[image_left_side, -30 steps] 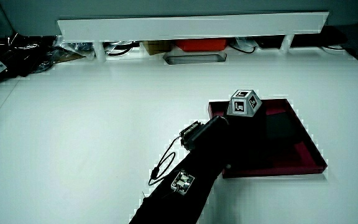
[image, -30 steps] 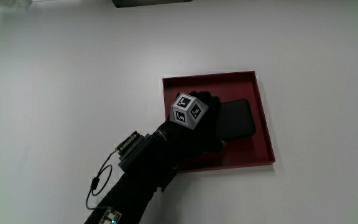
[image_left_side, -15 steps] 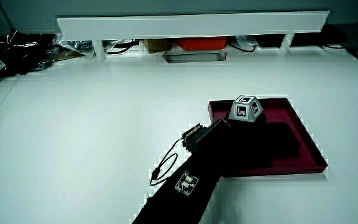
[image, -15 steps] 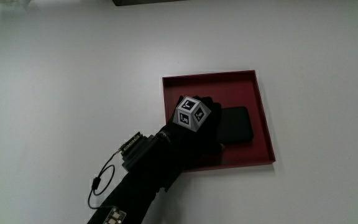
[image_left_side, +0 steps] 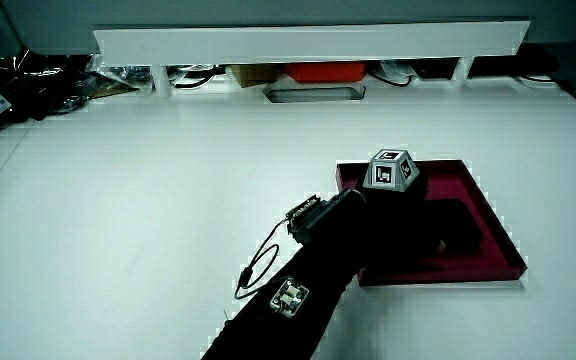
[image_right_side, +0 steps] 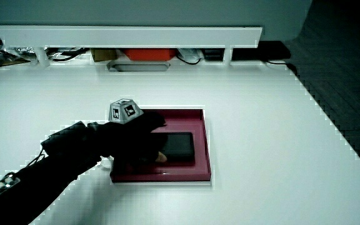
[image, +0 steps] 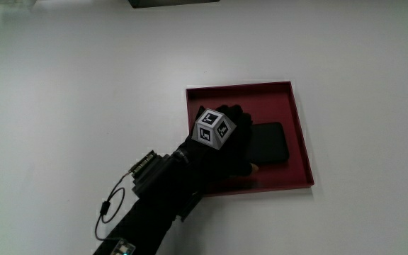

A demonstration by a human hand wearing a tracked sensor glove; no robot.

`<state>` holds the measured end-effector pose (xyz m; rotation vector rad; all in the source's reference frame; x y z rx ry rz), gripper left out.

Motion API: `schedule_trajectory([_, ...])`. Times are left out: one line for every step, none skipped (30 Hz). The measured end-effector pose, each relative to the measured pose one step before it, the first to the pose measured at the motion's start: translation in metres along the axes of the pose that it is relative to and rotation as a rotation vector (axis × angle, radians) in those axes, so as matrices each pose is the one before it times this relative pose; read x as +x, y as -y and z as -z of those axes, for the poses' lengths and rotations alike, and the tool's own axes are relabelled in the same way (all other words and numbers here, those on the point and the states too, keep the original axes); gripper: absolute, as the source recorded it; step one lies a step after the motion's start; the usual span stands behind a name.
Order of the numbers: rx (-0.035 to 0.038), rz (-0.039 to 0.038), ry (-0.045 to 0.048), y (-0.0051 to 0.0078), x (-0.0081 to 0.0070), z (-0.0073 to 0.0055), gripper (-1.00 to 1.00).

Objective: Place battery into plate

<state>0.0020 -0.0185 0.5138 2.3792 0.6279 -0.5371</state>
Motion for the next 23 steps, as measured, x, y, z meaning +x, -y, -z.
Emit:
schedule_trajectory([0.01541, 0.01381, 0.00951, 0.00581, 0.00257, -0.00986, -0.80])
schedule_trajectory([0.02167, 0.00795, 0.00033, 0.00375, -0.00042, -0.00558, -0.85])
schedule_trajectory([0.00757, 0.00965, 0.00314, 0.00454, 0.00053, -0.00786, -0.90])
schedule_trajectory([0.00557, 0.00758, 0.02124, 0.00552, 0.00057, -0.00785, -0.95])
schedule_trajectory([0.00238, 0.01473, 0.00201, 0.00492, 0.00055, -0.00682, -1.00])
schedule_trajectory([0.00162, 0.00596, 0.00460, 0.00556, 0.00074, -0.00713, -1.00])
schedule_trajectory([0.00087, 0.00571, 0.01386, 0.00562, 0.00113, -0.00733, -1.00])
schedule_trajectory([0.00146, 0.01999, -0.00142, 0.00576, 0.00224, -0.00775, -1.00])
schedule_trajectory([-0.00171, 0.01803, 0.02229, 0.00484, -0.00092, -0.00397, -1.00])
schedule_trajectory([-0.01130, 0.00458, -0.00150, 0.00645, 0.00356, -0.00813, -1.00])
schedule_trajectory([-0.00067, 0.02211, -0.00186, 0.00593, 0.00179, -0.00539, -1.00])
schedule_trajectory([-0.01242, 0.00673, 0.00177, 0.00644, 0.00041, -0.00492, -1.00])
schedule_trajectory([0.01291, 0.02963, -0.01465, 0.00668, -0.00040, -0.00504, -1.00])
schedule_trajectory([-0.00237, -0.00586, 0.01613, 0.00744, -0.00014, -0.00468, -1.00])
schedule_trajectory([0.00683, 0.00646, 0.00569, 0.00649, -0.00171, -0.00343, -1.00])
schedule_trajectory([0.00328, 0.00312, -0.00712, 0.00671, 0.00078, -0.00562, -1.00])
schedule_trajectory([0.01294, 0.01302, 0.01282, 0.00588, -0.00195, -0.00287, -1.00])
schedule_trajectory([0.01893, 0.02193, -0.02154, 0.00697, 0.00113, -0.00670, -1.00])
schedule_trajectory([0.01083, 0.00849, -0.10875, 0.00778, 0.00891, -0.01451, -1.00])
schedule_trajectory([0.01503, 0.00210, 0.01773, 0.00585, -0.00329, -0.00302, -1.00])
schedule_trajectory([0.01750, -0.01180, -0.02210, 0.00591, -0.00045, -0.00607, -1.00])
schedule_trajectory([0.00924, -0.00986, 0.07896, 0.00411, -0.00714, 0.00216, -1.00])
schedule_trajectory([0.00673, 0.00228, -0.04377, 0.00378, 0.00263, -0.00704, -1.00])
